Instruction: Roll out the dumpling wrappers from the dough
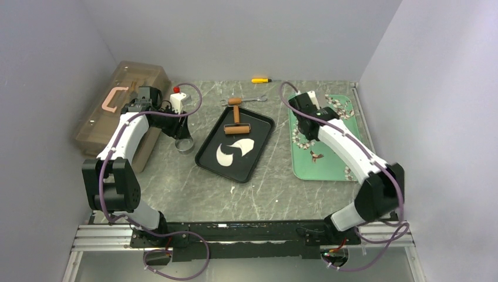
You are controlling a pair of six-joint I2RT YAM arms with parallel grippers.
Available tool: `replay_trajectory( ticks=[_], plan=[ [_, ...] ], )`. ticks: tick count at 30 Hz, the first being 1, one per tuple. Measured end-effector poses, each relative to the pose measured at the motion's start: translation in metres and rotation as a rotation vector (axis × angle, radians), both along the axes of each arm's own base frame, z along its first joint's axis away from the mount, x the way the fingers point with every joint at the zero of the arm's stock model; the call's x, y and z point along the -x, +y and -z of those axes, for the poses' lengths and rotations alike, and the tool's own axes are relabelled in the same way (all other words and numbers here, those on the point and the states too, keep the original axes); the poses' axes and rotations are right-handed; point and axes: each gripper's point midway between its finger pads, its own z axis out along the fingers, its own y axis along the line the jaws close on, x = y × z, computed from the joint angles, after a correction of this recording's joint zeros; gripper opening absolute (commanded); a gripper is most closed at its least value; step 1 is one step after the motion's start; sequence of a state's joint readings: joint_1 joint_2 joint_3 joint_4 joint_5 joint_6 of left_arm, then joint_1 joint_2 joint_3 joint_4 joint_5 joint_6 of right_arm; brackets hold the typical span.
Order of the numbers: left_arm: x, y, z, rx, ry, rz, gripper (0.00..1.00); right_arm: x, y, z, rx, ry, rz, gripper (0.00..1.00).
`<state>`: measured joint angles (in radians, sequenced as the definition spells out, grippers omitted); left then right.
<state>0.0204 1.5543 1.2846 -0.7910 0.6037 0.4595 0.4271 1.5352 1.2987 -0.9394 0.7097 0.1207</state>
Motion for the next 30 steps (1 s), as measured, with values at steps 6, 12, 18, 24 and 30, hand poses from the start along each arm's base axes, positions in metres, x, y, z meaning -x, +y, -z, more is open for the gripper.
replay_trajectory(
  ticks=[6, 12, 18, 24, 30],
  plan=[
    [-0.001, 0.008, -0.004, 0.005, -0.01, -0.026, 0.61, -0.003, 0.115, -0.045, -0.381, -0.197, -0.325, 0.0],
    [0.0, 0.027, -0.02, 0.025, -0.057, -0.105, 0.64, 0.047, 0.267, -0.014, -0.606, -0.075, -0.738, 0.0],
    [0.0, 0.049, -0.028, 0.052, -0.087, -0.189, 0.7, 0.047, 0.303, 0.05, -0.578, 0.052, -0.773, 0.0],
    [0.001, 0.056, -0.024, 0.073, -0.077, -0.22, 0.72, 0.054, 0.291, 0.099, -0.525, 0.13, -0.745, 0.33],
    [-0.001, 0.056, -0.024, 0.073, -0.088, -0.221, 0.8, 0.047, 0.287, 0.099, -0.508, 0.097, -0.721, 0.98]
  ],
)
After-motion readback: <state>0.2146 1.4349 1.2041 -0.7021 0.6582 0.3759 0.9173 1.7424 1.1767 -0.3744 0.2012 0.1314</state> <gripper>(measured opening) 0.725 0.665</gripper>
